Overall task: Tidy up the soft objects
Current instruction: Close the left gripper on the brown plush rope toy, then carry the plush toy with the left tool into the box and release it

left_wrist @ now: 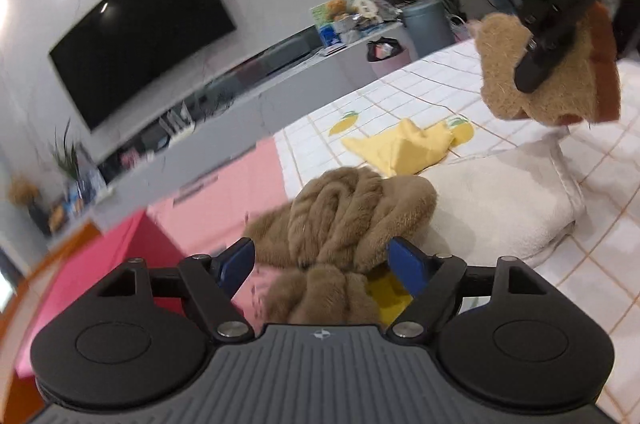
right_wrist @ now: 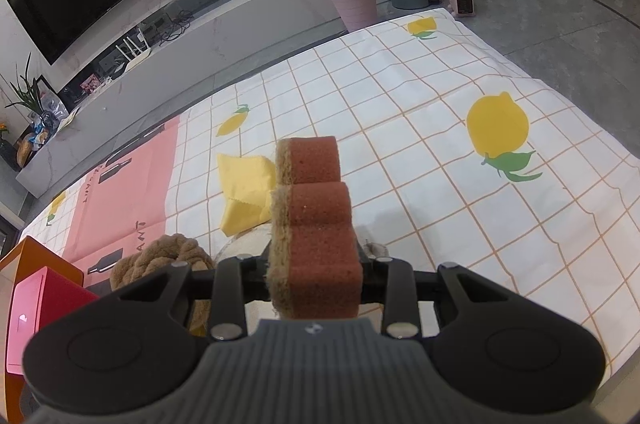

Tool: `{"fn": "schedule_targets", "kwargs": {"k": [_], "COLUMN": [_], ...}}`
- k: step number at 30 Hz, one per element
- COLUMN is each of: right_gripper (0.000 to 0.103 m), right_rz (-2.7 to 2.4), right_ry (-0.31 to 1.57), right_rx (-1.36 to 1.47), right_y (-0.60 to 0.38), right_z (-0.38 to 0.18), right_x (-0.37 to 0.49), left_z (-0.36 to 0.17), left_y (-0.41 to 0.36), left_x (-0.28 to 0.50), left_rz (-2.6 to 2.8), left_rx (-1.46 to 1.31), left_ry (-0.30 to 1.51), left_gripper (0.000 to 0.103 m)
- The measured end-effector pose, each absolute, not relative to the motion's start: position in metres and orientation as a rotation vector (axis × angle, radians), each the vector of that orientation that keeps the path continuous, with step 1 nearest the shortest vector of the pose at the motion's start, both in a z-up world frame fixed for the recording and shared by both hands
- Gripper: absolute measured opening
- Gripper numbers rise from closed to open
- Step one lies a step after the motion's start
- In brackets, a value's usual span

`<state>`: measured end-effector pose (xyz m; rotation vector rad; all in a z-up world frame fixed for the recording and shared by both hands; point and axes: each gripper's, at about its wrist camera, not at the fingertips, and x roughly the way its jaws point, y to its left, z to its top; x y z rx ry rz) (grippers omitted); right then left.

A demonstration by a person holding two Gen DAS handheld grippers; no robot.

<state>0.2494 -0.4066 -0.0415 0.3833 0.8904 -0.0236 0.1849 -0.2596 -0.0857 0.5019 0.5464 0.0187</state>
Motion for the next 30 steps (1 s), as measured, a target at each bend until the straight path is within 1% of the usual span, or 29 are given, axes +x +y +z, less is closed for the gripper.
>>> {"fn": "schedule_targets", "kwargs": {"k": [1,3,5,6,8,11,12,13,14,16,19,24,30], "right_gripper": [0.033,0.033,0.033,0.033,0.033,0.033,0.033,0.033,0.033,0.033,0.033,0.033,0.033], "right_rz": [-0.026,-0.029,-0.033,-0.032,-0.029,-0.025,-0.023,-0.023,-0.02,-0.016,-0.016,0.012,0.017], "right_ry": [0.892,0.895,0.899,0.902,0.903,0.901,0.902,0.902,0.905,0.905,0.9,0.884,0.872], "right_rx": [0.386,0.391,0.4,0.401,0.404,0.402,0.402,0.402,0.402,0.407,0.411,0.432,0.464], "right_y": [-0.408,-0.41,-0.411,-0.411,-0.412,-0.411,-0.41,-0.41,-0.41,-0.41,-0.411,-0.414,-0.42], "right_z": [-0.042,-0.044,-0.046,-0.047,-0.047,-0.046,-0.046,-0.046,-0.047,-0.047,-0.045,-0.043,-0.038], "right_x": [0.25,0.251,0.251,0.252,0.252,0.252,0.252,0.252,0.252,0.252,0.251,0.246,0.234], "left_z": [-0.088,-0.094,-0.096,-0.096,-0.097,-0.1,-0.101,-0.101,-0.101,-0.099,-0.096,-0.083,-0.062], "left_y": [-0.262,-0.262,-0.25,-0.242,-0.231,-0.232,-0.232,-0.231,-0.228,-0.222,-0.219,-0.216,-0.21], "left_x": [0.191,0.208,0.223,0.227,0.231,0.239,0.24,0.24,0.238,0.233,0.227,0.212,0.204], "left_rz": [0.016,0.029,0.054,0.062,0.07,0.055,0.05,0.04,0.056,0.052,0.031,0.004,-0.032], "left_rx": [0.521,0.499,0.38,0.302,0.202,0.213,0.215,0.199,0.178,0.146,0.148,0.081,0.02], "left_ry": [0.569,0.684,0.796,0.817,0.805,0.791,0.786,0.78,0.77,0.752,0.739,0.72,0.744], "left_gripper": [0.093,0.093,0.093,0.093,0.094,0.098,0.094,0.078,0.067,0.06,0.057,0.056,0.056]}}
